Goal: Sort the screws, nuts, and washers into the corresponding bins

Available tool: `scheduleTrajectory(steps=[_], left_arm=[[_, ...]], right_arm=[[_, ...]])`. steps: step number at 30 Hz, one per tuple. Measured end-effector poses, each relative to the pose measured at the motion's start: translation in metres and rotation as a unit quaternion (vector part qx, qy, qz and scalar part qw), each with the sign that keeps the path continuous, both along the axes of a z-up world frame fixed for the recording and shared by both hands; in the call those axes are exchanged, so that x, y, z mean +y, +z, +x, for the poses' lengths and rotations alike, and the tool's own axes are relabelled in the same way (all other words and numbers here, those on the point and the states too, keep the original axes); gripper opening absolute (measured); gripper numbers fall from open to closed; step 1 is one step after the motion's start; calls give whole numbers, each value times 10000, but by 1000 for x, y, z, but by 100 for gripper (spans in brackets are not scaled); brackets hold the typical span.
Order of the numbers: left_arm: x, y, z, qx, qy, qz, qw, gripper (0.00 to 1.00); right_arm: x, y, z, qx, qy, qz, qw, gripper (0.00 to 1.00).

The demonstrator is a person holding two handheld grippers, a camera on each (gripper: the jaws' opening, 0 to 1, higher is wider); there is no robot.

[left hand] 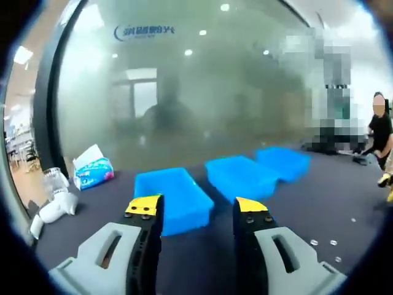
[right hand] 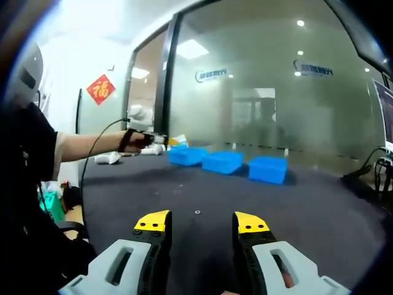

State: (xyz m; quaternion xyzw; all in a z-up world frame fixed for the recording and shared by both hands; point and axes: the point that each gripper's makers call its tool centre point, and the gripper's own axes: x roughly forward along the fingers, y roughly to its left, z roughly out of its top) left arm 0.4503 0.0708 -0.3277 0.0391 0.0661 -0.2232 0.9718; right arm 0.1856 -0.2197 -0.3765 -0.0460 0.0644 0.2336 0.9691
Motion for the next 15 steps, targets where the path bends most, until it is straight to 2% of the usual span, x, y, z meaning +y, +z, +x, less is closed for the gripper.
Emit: scheduleTrajectory(steps=[3, 8, 12, 15], left_arm=[[5, 1, -35, -154, -60, -167, 9997, 44], [19, -7, -84, -205, -61, -436, 9988, 43], [29, -12, -117, -205, -77, -613, 9979, 43], [34, -15, -130, -191, -125, -641, 9977, 43]], right_arm=[[0, 0, 0, -11, 0, -20, 10000, 36], [-5, 5, 2, -60, -85, 36, 9999, 36], [-4, 7, 1, -61, -87, 1, 9999, 36], [-3, 7, 0, -57, -72, -22, 10000, 36]])
